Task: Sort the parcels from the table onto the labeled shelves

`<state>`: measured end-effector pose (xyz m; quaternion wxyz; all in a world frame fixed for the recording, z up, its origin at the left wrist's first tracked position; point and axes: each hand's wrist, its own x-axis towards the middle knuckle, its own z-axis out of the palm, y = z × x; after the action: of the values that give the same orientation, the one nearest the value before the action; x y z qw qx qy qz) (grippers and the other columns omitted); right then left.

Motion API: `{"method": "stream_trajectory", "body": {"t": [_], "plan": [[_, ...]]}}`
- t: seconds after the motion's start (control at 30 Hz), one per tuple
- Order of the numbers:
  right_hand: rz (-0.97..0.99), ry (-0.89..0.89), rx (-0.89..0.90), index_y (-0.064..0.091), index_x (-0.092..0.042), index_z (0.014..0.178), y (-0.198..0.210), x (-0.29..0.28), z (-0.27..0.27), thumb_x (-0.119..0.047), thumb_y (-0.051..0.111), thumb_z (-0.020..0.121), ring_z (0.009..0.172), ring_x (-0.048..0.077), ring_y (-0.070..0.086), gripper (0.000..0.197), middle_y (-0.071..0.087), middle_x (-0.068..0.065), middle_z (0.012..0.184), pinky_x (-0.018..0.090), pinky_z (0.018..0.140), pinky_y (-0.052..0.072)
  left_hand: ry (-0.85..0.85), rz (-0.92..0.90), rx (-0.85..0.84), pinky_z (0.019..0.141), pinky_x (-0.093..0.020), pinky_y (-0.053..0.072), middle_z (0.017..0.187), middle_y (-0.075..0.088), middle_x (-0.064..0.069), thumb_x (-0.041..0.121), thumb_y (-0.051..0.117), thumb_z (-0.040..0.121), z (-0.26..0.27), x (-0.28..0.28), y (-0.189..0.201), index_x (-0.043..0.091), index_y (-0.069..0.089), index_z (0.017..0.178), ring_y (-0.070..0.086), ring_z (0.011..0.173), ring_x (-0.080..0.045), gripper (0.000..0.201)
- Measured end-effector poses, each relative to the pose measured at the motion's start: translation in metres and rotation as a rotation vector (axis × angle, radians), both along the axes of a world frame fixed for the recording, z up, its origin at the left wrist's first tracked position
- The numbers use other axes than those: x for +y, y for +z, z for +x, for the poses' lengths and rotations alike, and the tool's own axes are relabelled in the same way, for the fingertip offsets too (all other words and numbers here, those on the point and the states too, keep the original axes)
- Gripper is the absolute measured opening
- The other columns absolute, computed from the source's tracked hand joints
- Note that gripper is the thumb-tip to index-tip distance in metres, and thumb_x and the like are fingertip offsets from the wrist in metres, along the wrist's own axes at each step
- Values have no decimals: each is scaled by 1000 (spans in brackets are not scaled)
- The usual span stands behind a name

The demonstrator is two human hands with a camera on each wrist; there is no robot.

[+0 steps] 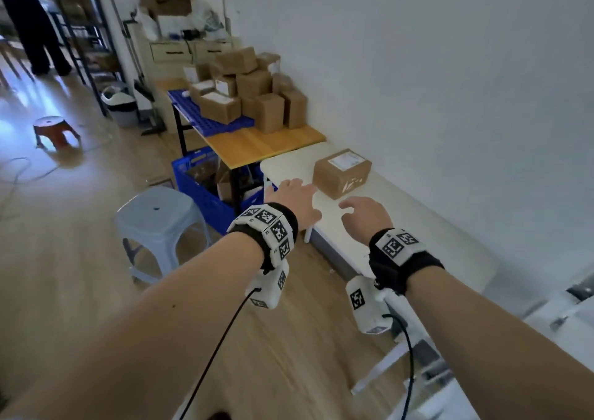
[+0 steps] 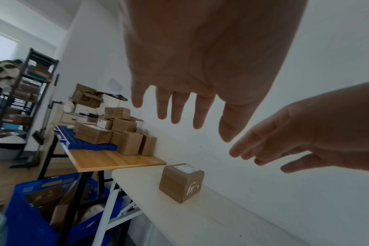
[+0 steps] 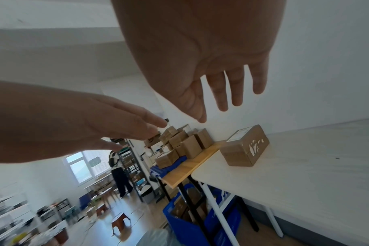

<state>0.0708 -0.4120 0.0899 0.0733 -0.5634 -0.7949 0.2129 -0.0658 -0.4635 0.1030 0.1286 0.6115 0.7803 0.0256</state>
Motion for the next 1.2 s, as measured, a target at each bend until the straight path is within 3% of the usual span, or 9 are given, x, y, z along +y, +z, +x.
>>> {"method": "stream_trajectory", "body": {"t": [0.13,0.27,0.47,0.67,0.83,1.03,1.2], "plan": [[5,-88,-30,61,-20,127,4,46,-52,-10,45,89,127,28,51,42,54,7,141,35,103,43,-61,33,-37,115,-48,27,157,33,-6,40,47,94,-61,57,1,24,33,151,32,143,-28,62],[51,-141,-86,67,-4,115,10,83,-83,-2,42,89,117,34,58,36,62,17,129,40,98,48,-116,56,-85,112,-47,33,152,41,-7,39,48,94,-99,108,2,21,40,147,40,138,-29,57],[15,-294,-21,67,-19,118,-9,151,-84,-10,43,91,122,27,55,37,58,6,137,31,97,43,-200,30,-193,110,-45,37,147,47,-7,39,51,93,-119,187,-15,21,41,146,46,134,-29,56],[-32,-363,-10,67,-19,116,-37,236,-78,-13,47,90,120,25,58,34,60,3,136,31,98,44,-228,-21,-260,110,-43,39,148,47,-9,34,52,94,-127,277,-33,17,42,145,48,133,-29,54],[-107,-397,-21,66,-17,118,-49,305,-77,-15,48,92,120,24,58,32,60,3,135,31,99,45,-210,-86,-372,113,-38,35,155,39,-8,31,52,95,-128,357,-43,17,35,151,41,140,-27,60],[-194,-409,-22,56,-12,130,-67,368,-82,-18,45,96,122,28,56,36,58,10,136,33,97,43,-114,-176,-529,114,-37,30,157,36,-9,32,54,95,-130,429,-72,14,32,152,37,143,-27,63],[-346,-551,78,36,-15,144,-93,394,-81,-26,50,95,123,32,55,52,57,14,137,35,96,45,-61,-277,-613,115,-38,31,157,37,-9,32,54,96,-135,472,-96,15,33,151,38,143,-28,62]]}}
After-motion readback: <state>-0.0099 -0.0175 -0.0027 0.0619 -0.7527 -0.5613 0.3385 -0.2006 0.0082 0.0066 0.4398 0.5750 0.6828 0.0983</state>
